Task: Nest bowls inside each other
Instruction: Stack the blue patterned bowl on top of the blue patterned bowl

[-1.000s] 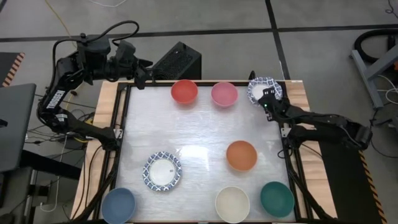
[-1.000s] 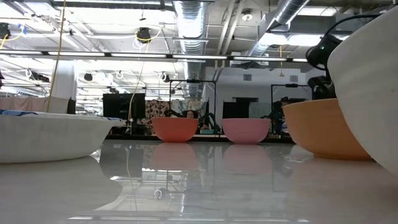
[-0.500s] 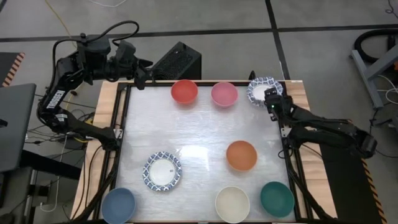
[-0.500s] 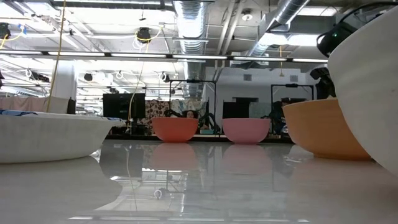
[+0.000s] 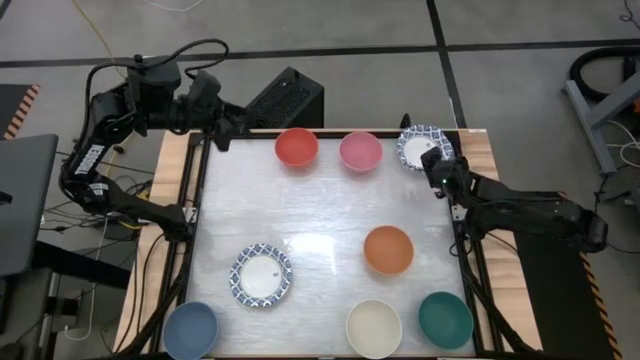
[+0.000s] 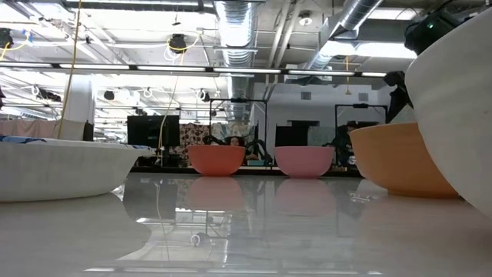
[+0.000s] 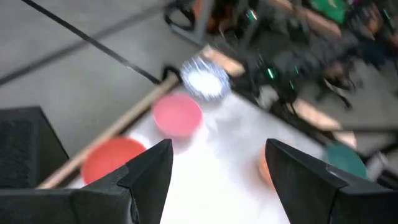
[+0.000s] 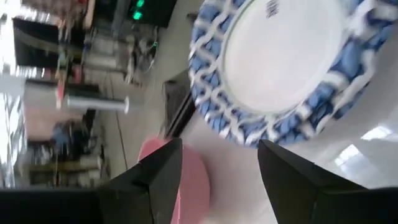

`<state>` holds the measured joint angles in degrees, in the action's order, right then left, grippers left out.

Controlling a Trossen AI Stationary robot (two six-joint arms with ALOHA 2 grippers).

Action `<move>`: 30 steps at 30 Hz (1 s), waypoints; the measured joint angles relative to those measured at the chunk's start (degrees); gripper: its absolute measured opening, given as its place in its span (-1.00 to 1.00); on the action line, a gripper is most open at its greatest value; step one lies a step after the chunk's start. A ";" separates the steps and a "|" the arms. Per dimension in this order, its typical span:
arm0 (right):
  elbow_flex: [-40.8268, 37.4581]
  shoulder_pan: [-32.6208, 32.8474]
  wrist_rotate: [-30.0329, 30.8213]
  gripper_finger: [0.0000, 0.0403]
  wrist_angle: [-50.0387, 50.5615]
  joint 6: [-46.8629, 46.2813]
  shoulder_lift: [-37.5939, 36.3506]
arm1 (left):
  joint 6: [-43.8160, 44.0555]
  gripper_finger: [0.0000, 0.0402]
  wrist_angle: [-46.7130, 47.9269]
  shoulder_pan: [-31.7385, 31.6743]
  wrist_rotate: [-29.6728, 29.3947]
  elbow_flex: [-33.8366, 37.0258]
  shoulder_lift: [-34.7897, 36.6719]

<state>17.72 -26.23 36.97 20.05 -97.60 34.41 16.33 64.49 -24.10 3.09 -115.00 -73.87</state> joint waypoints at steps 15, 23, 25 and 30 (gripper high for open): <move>0.00 17.11 -0.93 0.11 -9.86 28.30 -1.88 | 4.66 0.22 22.14 10.44 -3.91 0.02 -2.32; 0.00 27.51 -1.27 0.11 -18.50 39.02 -1.74 | 14.69 0.22 24.00 23.79 -13.75 0.02 -1.79; 0.00 29.35 -1.25 0.11 -18.58 39.08 -1.30 | 17.16 0.22 24.47 27.20 -16.80 0.02 -1.88; 0.00 32.01 -1.07 0.11 -18.67 39.17 0.35 | 24.46 0.22 24.04 34.05 -21.16 6.04 -2.14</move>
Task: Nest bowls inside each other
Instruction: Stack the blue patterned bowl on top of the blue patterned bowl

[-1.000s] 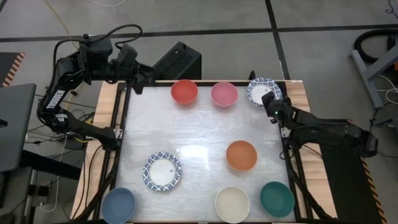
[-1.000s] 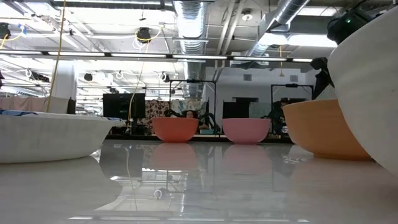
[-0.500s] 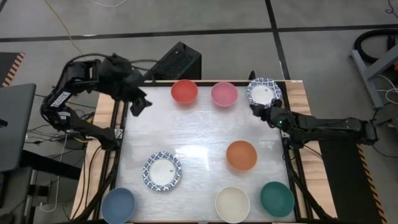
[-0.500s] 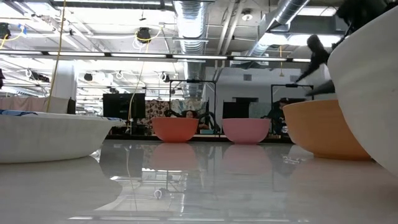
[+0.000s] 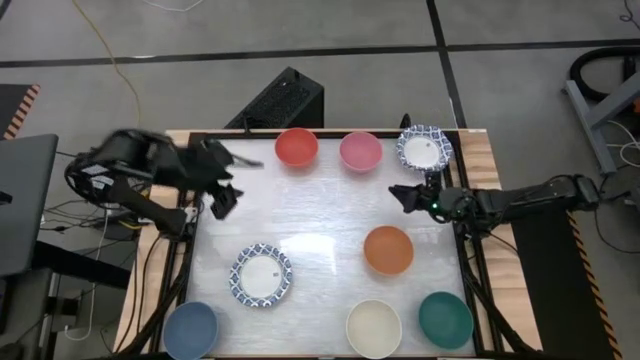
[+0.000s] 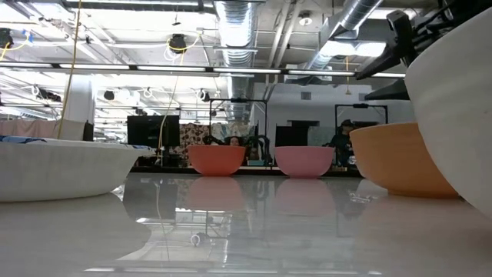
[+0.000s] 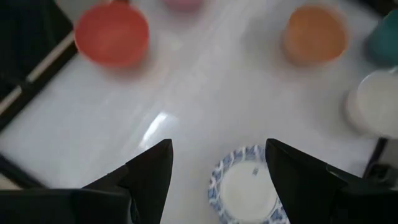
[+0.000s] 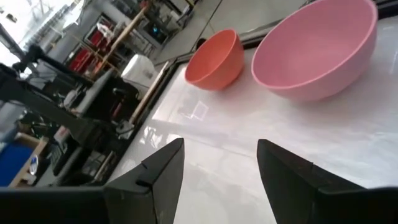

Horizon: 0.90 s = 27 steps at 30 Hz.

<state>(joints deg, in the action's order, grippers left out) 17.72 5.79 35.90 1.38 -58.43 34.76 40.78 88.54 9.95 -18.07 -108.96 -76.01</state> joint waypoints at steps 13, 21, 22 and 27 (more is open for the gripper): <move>0.00 0.56 0.04 0.11 -6.10 -3.02 5.80 | 10.74 0.22 -11.96 3.96 7.08 27.95 0.30; 0.02 0.58 -0.64 0.11 -7.93 -2.64 7.77 | 11.31 0.22 -24.81 3.79 13.45 42.66 2.22; 0.02 0.56 -1.14 0.11 -7.91 -2.64 7.81 | 11.25 0.22 -26.74 3.66 14.34 44.62 2.50; 0.02 0.58 -1.40 0.11 -7.93 -2.62 7.77 | 12.10 0.22 -33.59 2.92 16.81 54.12 4.08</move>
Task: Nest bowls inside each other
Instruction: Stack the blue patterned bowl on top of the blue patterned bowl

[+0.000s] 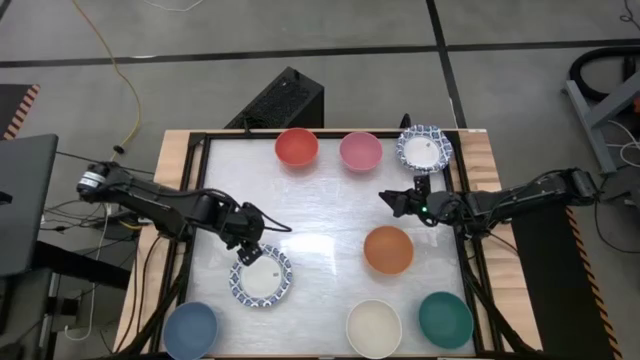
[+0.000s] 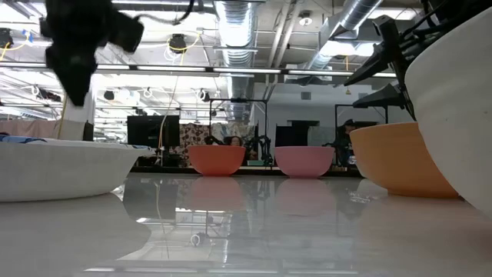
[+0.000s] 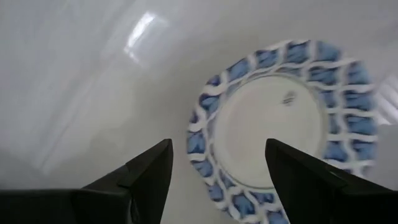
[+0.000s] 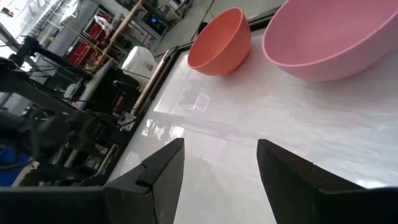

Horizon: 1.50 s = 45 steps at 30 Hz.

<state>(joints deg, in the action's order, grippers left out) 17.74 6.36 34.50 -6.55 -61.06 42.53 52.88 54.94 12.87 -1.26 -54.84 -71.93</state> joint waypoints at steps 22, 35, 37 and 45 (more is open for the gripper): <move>0.00 -0.01 -0.04 0.11 -0.10 -0.44 -0.01 | 1.40 0.22 -20.63 -2.02 10.29 19.79 0.86; 0.00 -0.01 0.00 0.11 -0.27 -0.46 -0.01 | 6.54 -0.41 -28.99 -2.02 12.69 24.32 0.84; 0.00 -0.01 0.00 0.11 -0.26 -0.45 -0.01 | 7.34 -0.59 -28.99 -2.02 12.38 24.32 0.84; 0.00 -0.01 0.07 0.11 -0.26 -0.44 -0.02 | 12.28 -0.96 -29.45 -2.08 12.08 24.27 0.86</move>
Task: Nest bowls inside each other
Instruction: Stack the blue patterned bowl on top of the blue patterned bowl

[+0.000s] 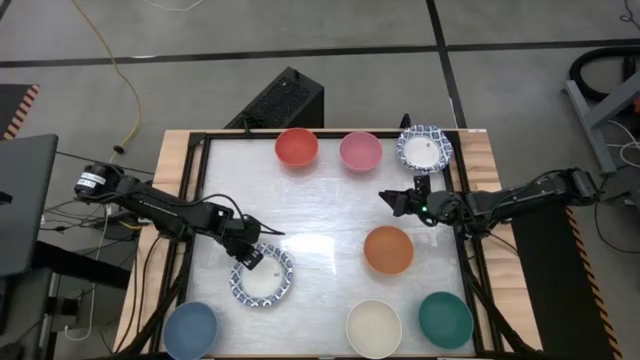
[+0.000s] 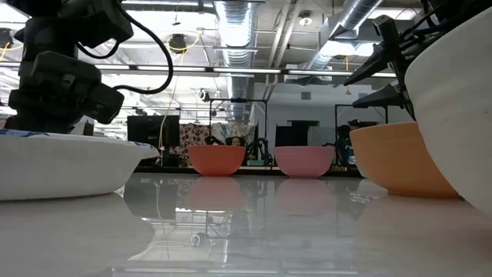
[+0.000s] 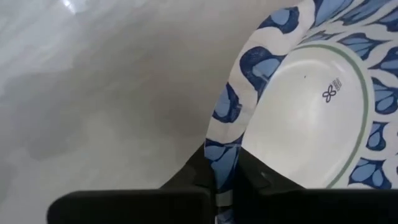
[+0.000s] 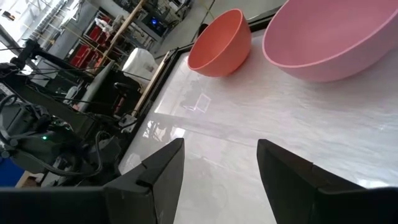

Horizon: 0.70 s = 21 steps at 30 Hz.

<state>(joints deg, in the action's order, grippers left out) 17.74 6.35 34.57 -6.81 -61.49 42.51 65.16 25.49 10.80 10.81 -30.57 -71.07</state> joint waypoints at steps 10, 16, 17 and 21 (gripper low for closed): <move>0.00 0.00 0.09 0.11 0.02 0.04 0.00 | 5.85 -0.99 -4.25 -2.13 -1.10 -0.85 -0.02; 0.00 0.00 0.06 0.11 0.04 0.02 0.00 | 4.31 -1.00 -4.26 -5.04 -4.11 -4.54 -0.02; 0.00 0.00 0.06 0.11 0.06 0.02 0.00 | 3.78 -1.00 -4.37 -5.71 -4.49 -5.29 -0.02; 0.00 0.00 -0.04 0.11 0.04 -0.96 -0.01 | 1.46 -1.00 -4.27 -8.39 -4.92 -8.01 -0.02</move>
<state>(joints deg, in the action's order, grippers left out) 17.74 6.35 34.52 -6.76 -62.45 42.50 66.62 21.22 2.41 5.89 -38.58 -71.09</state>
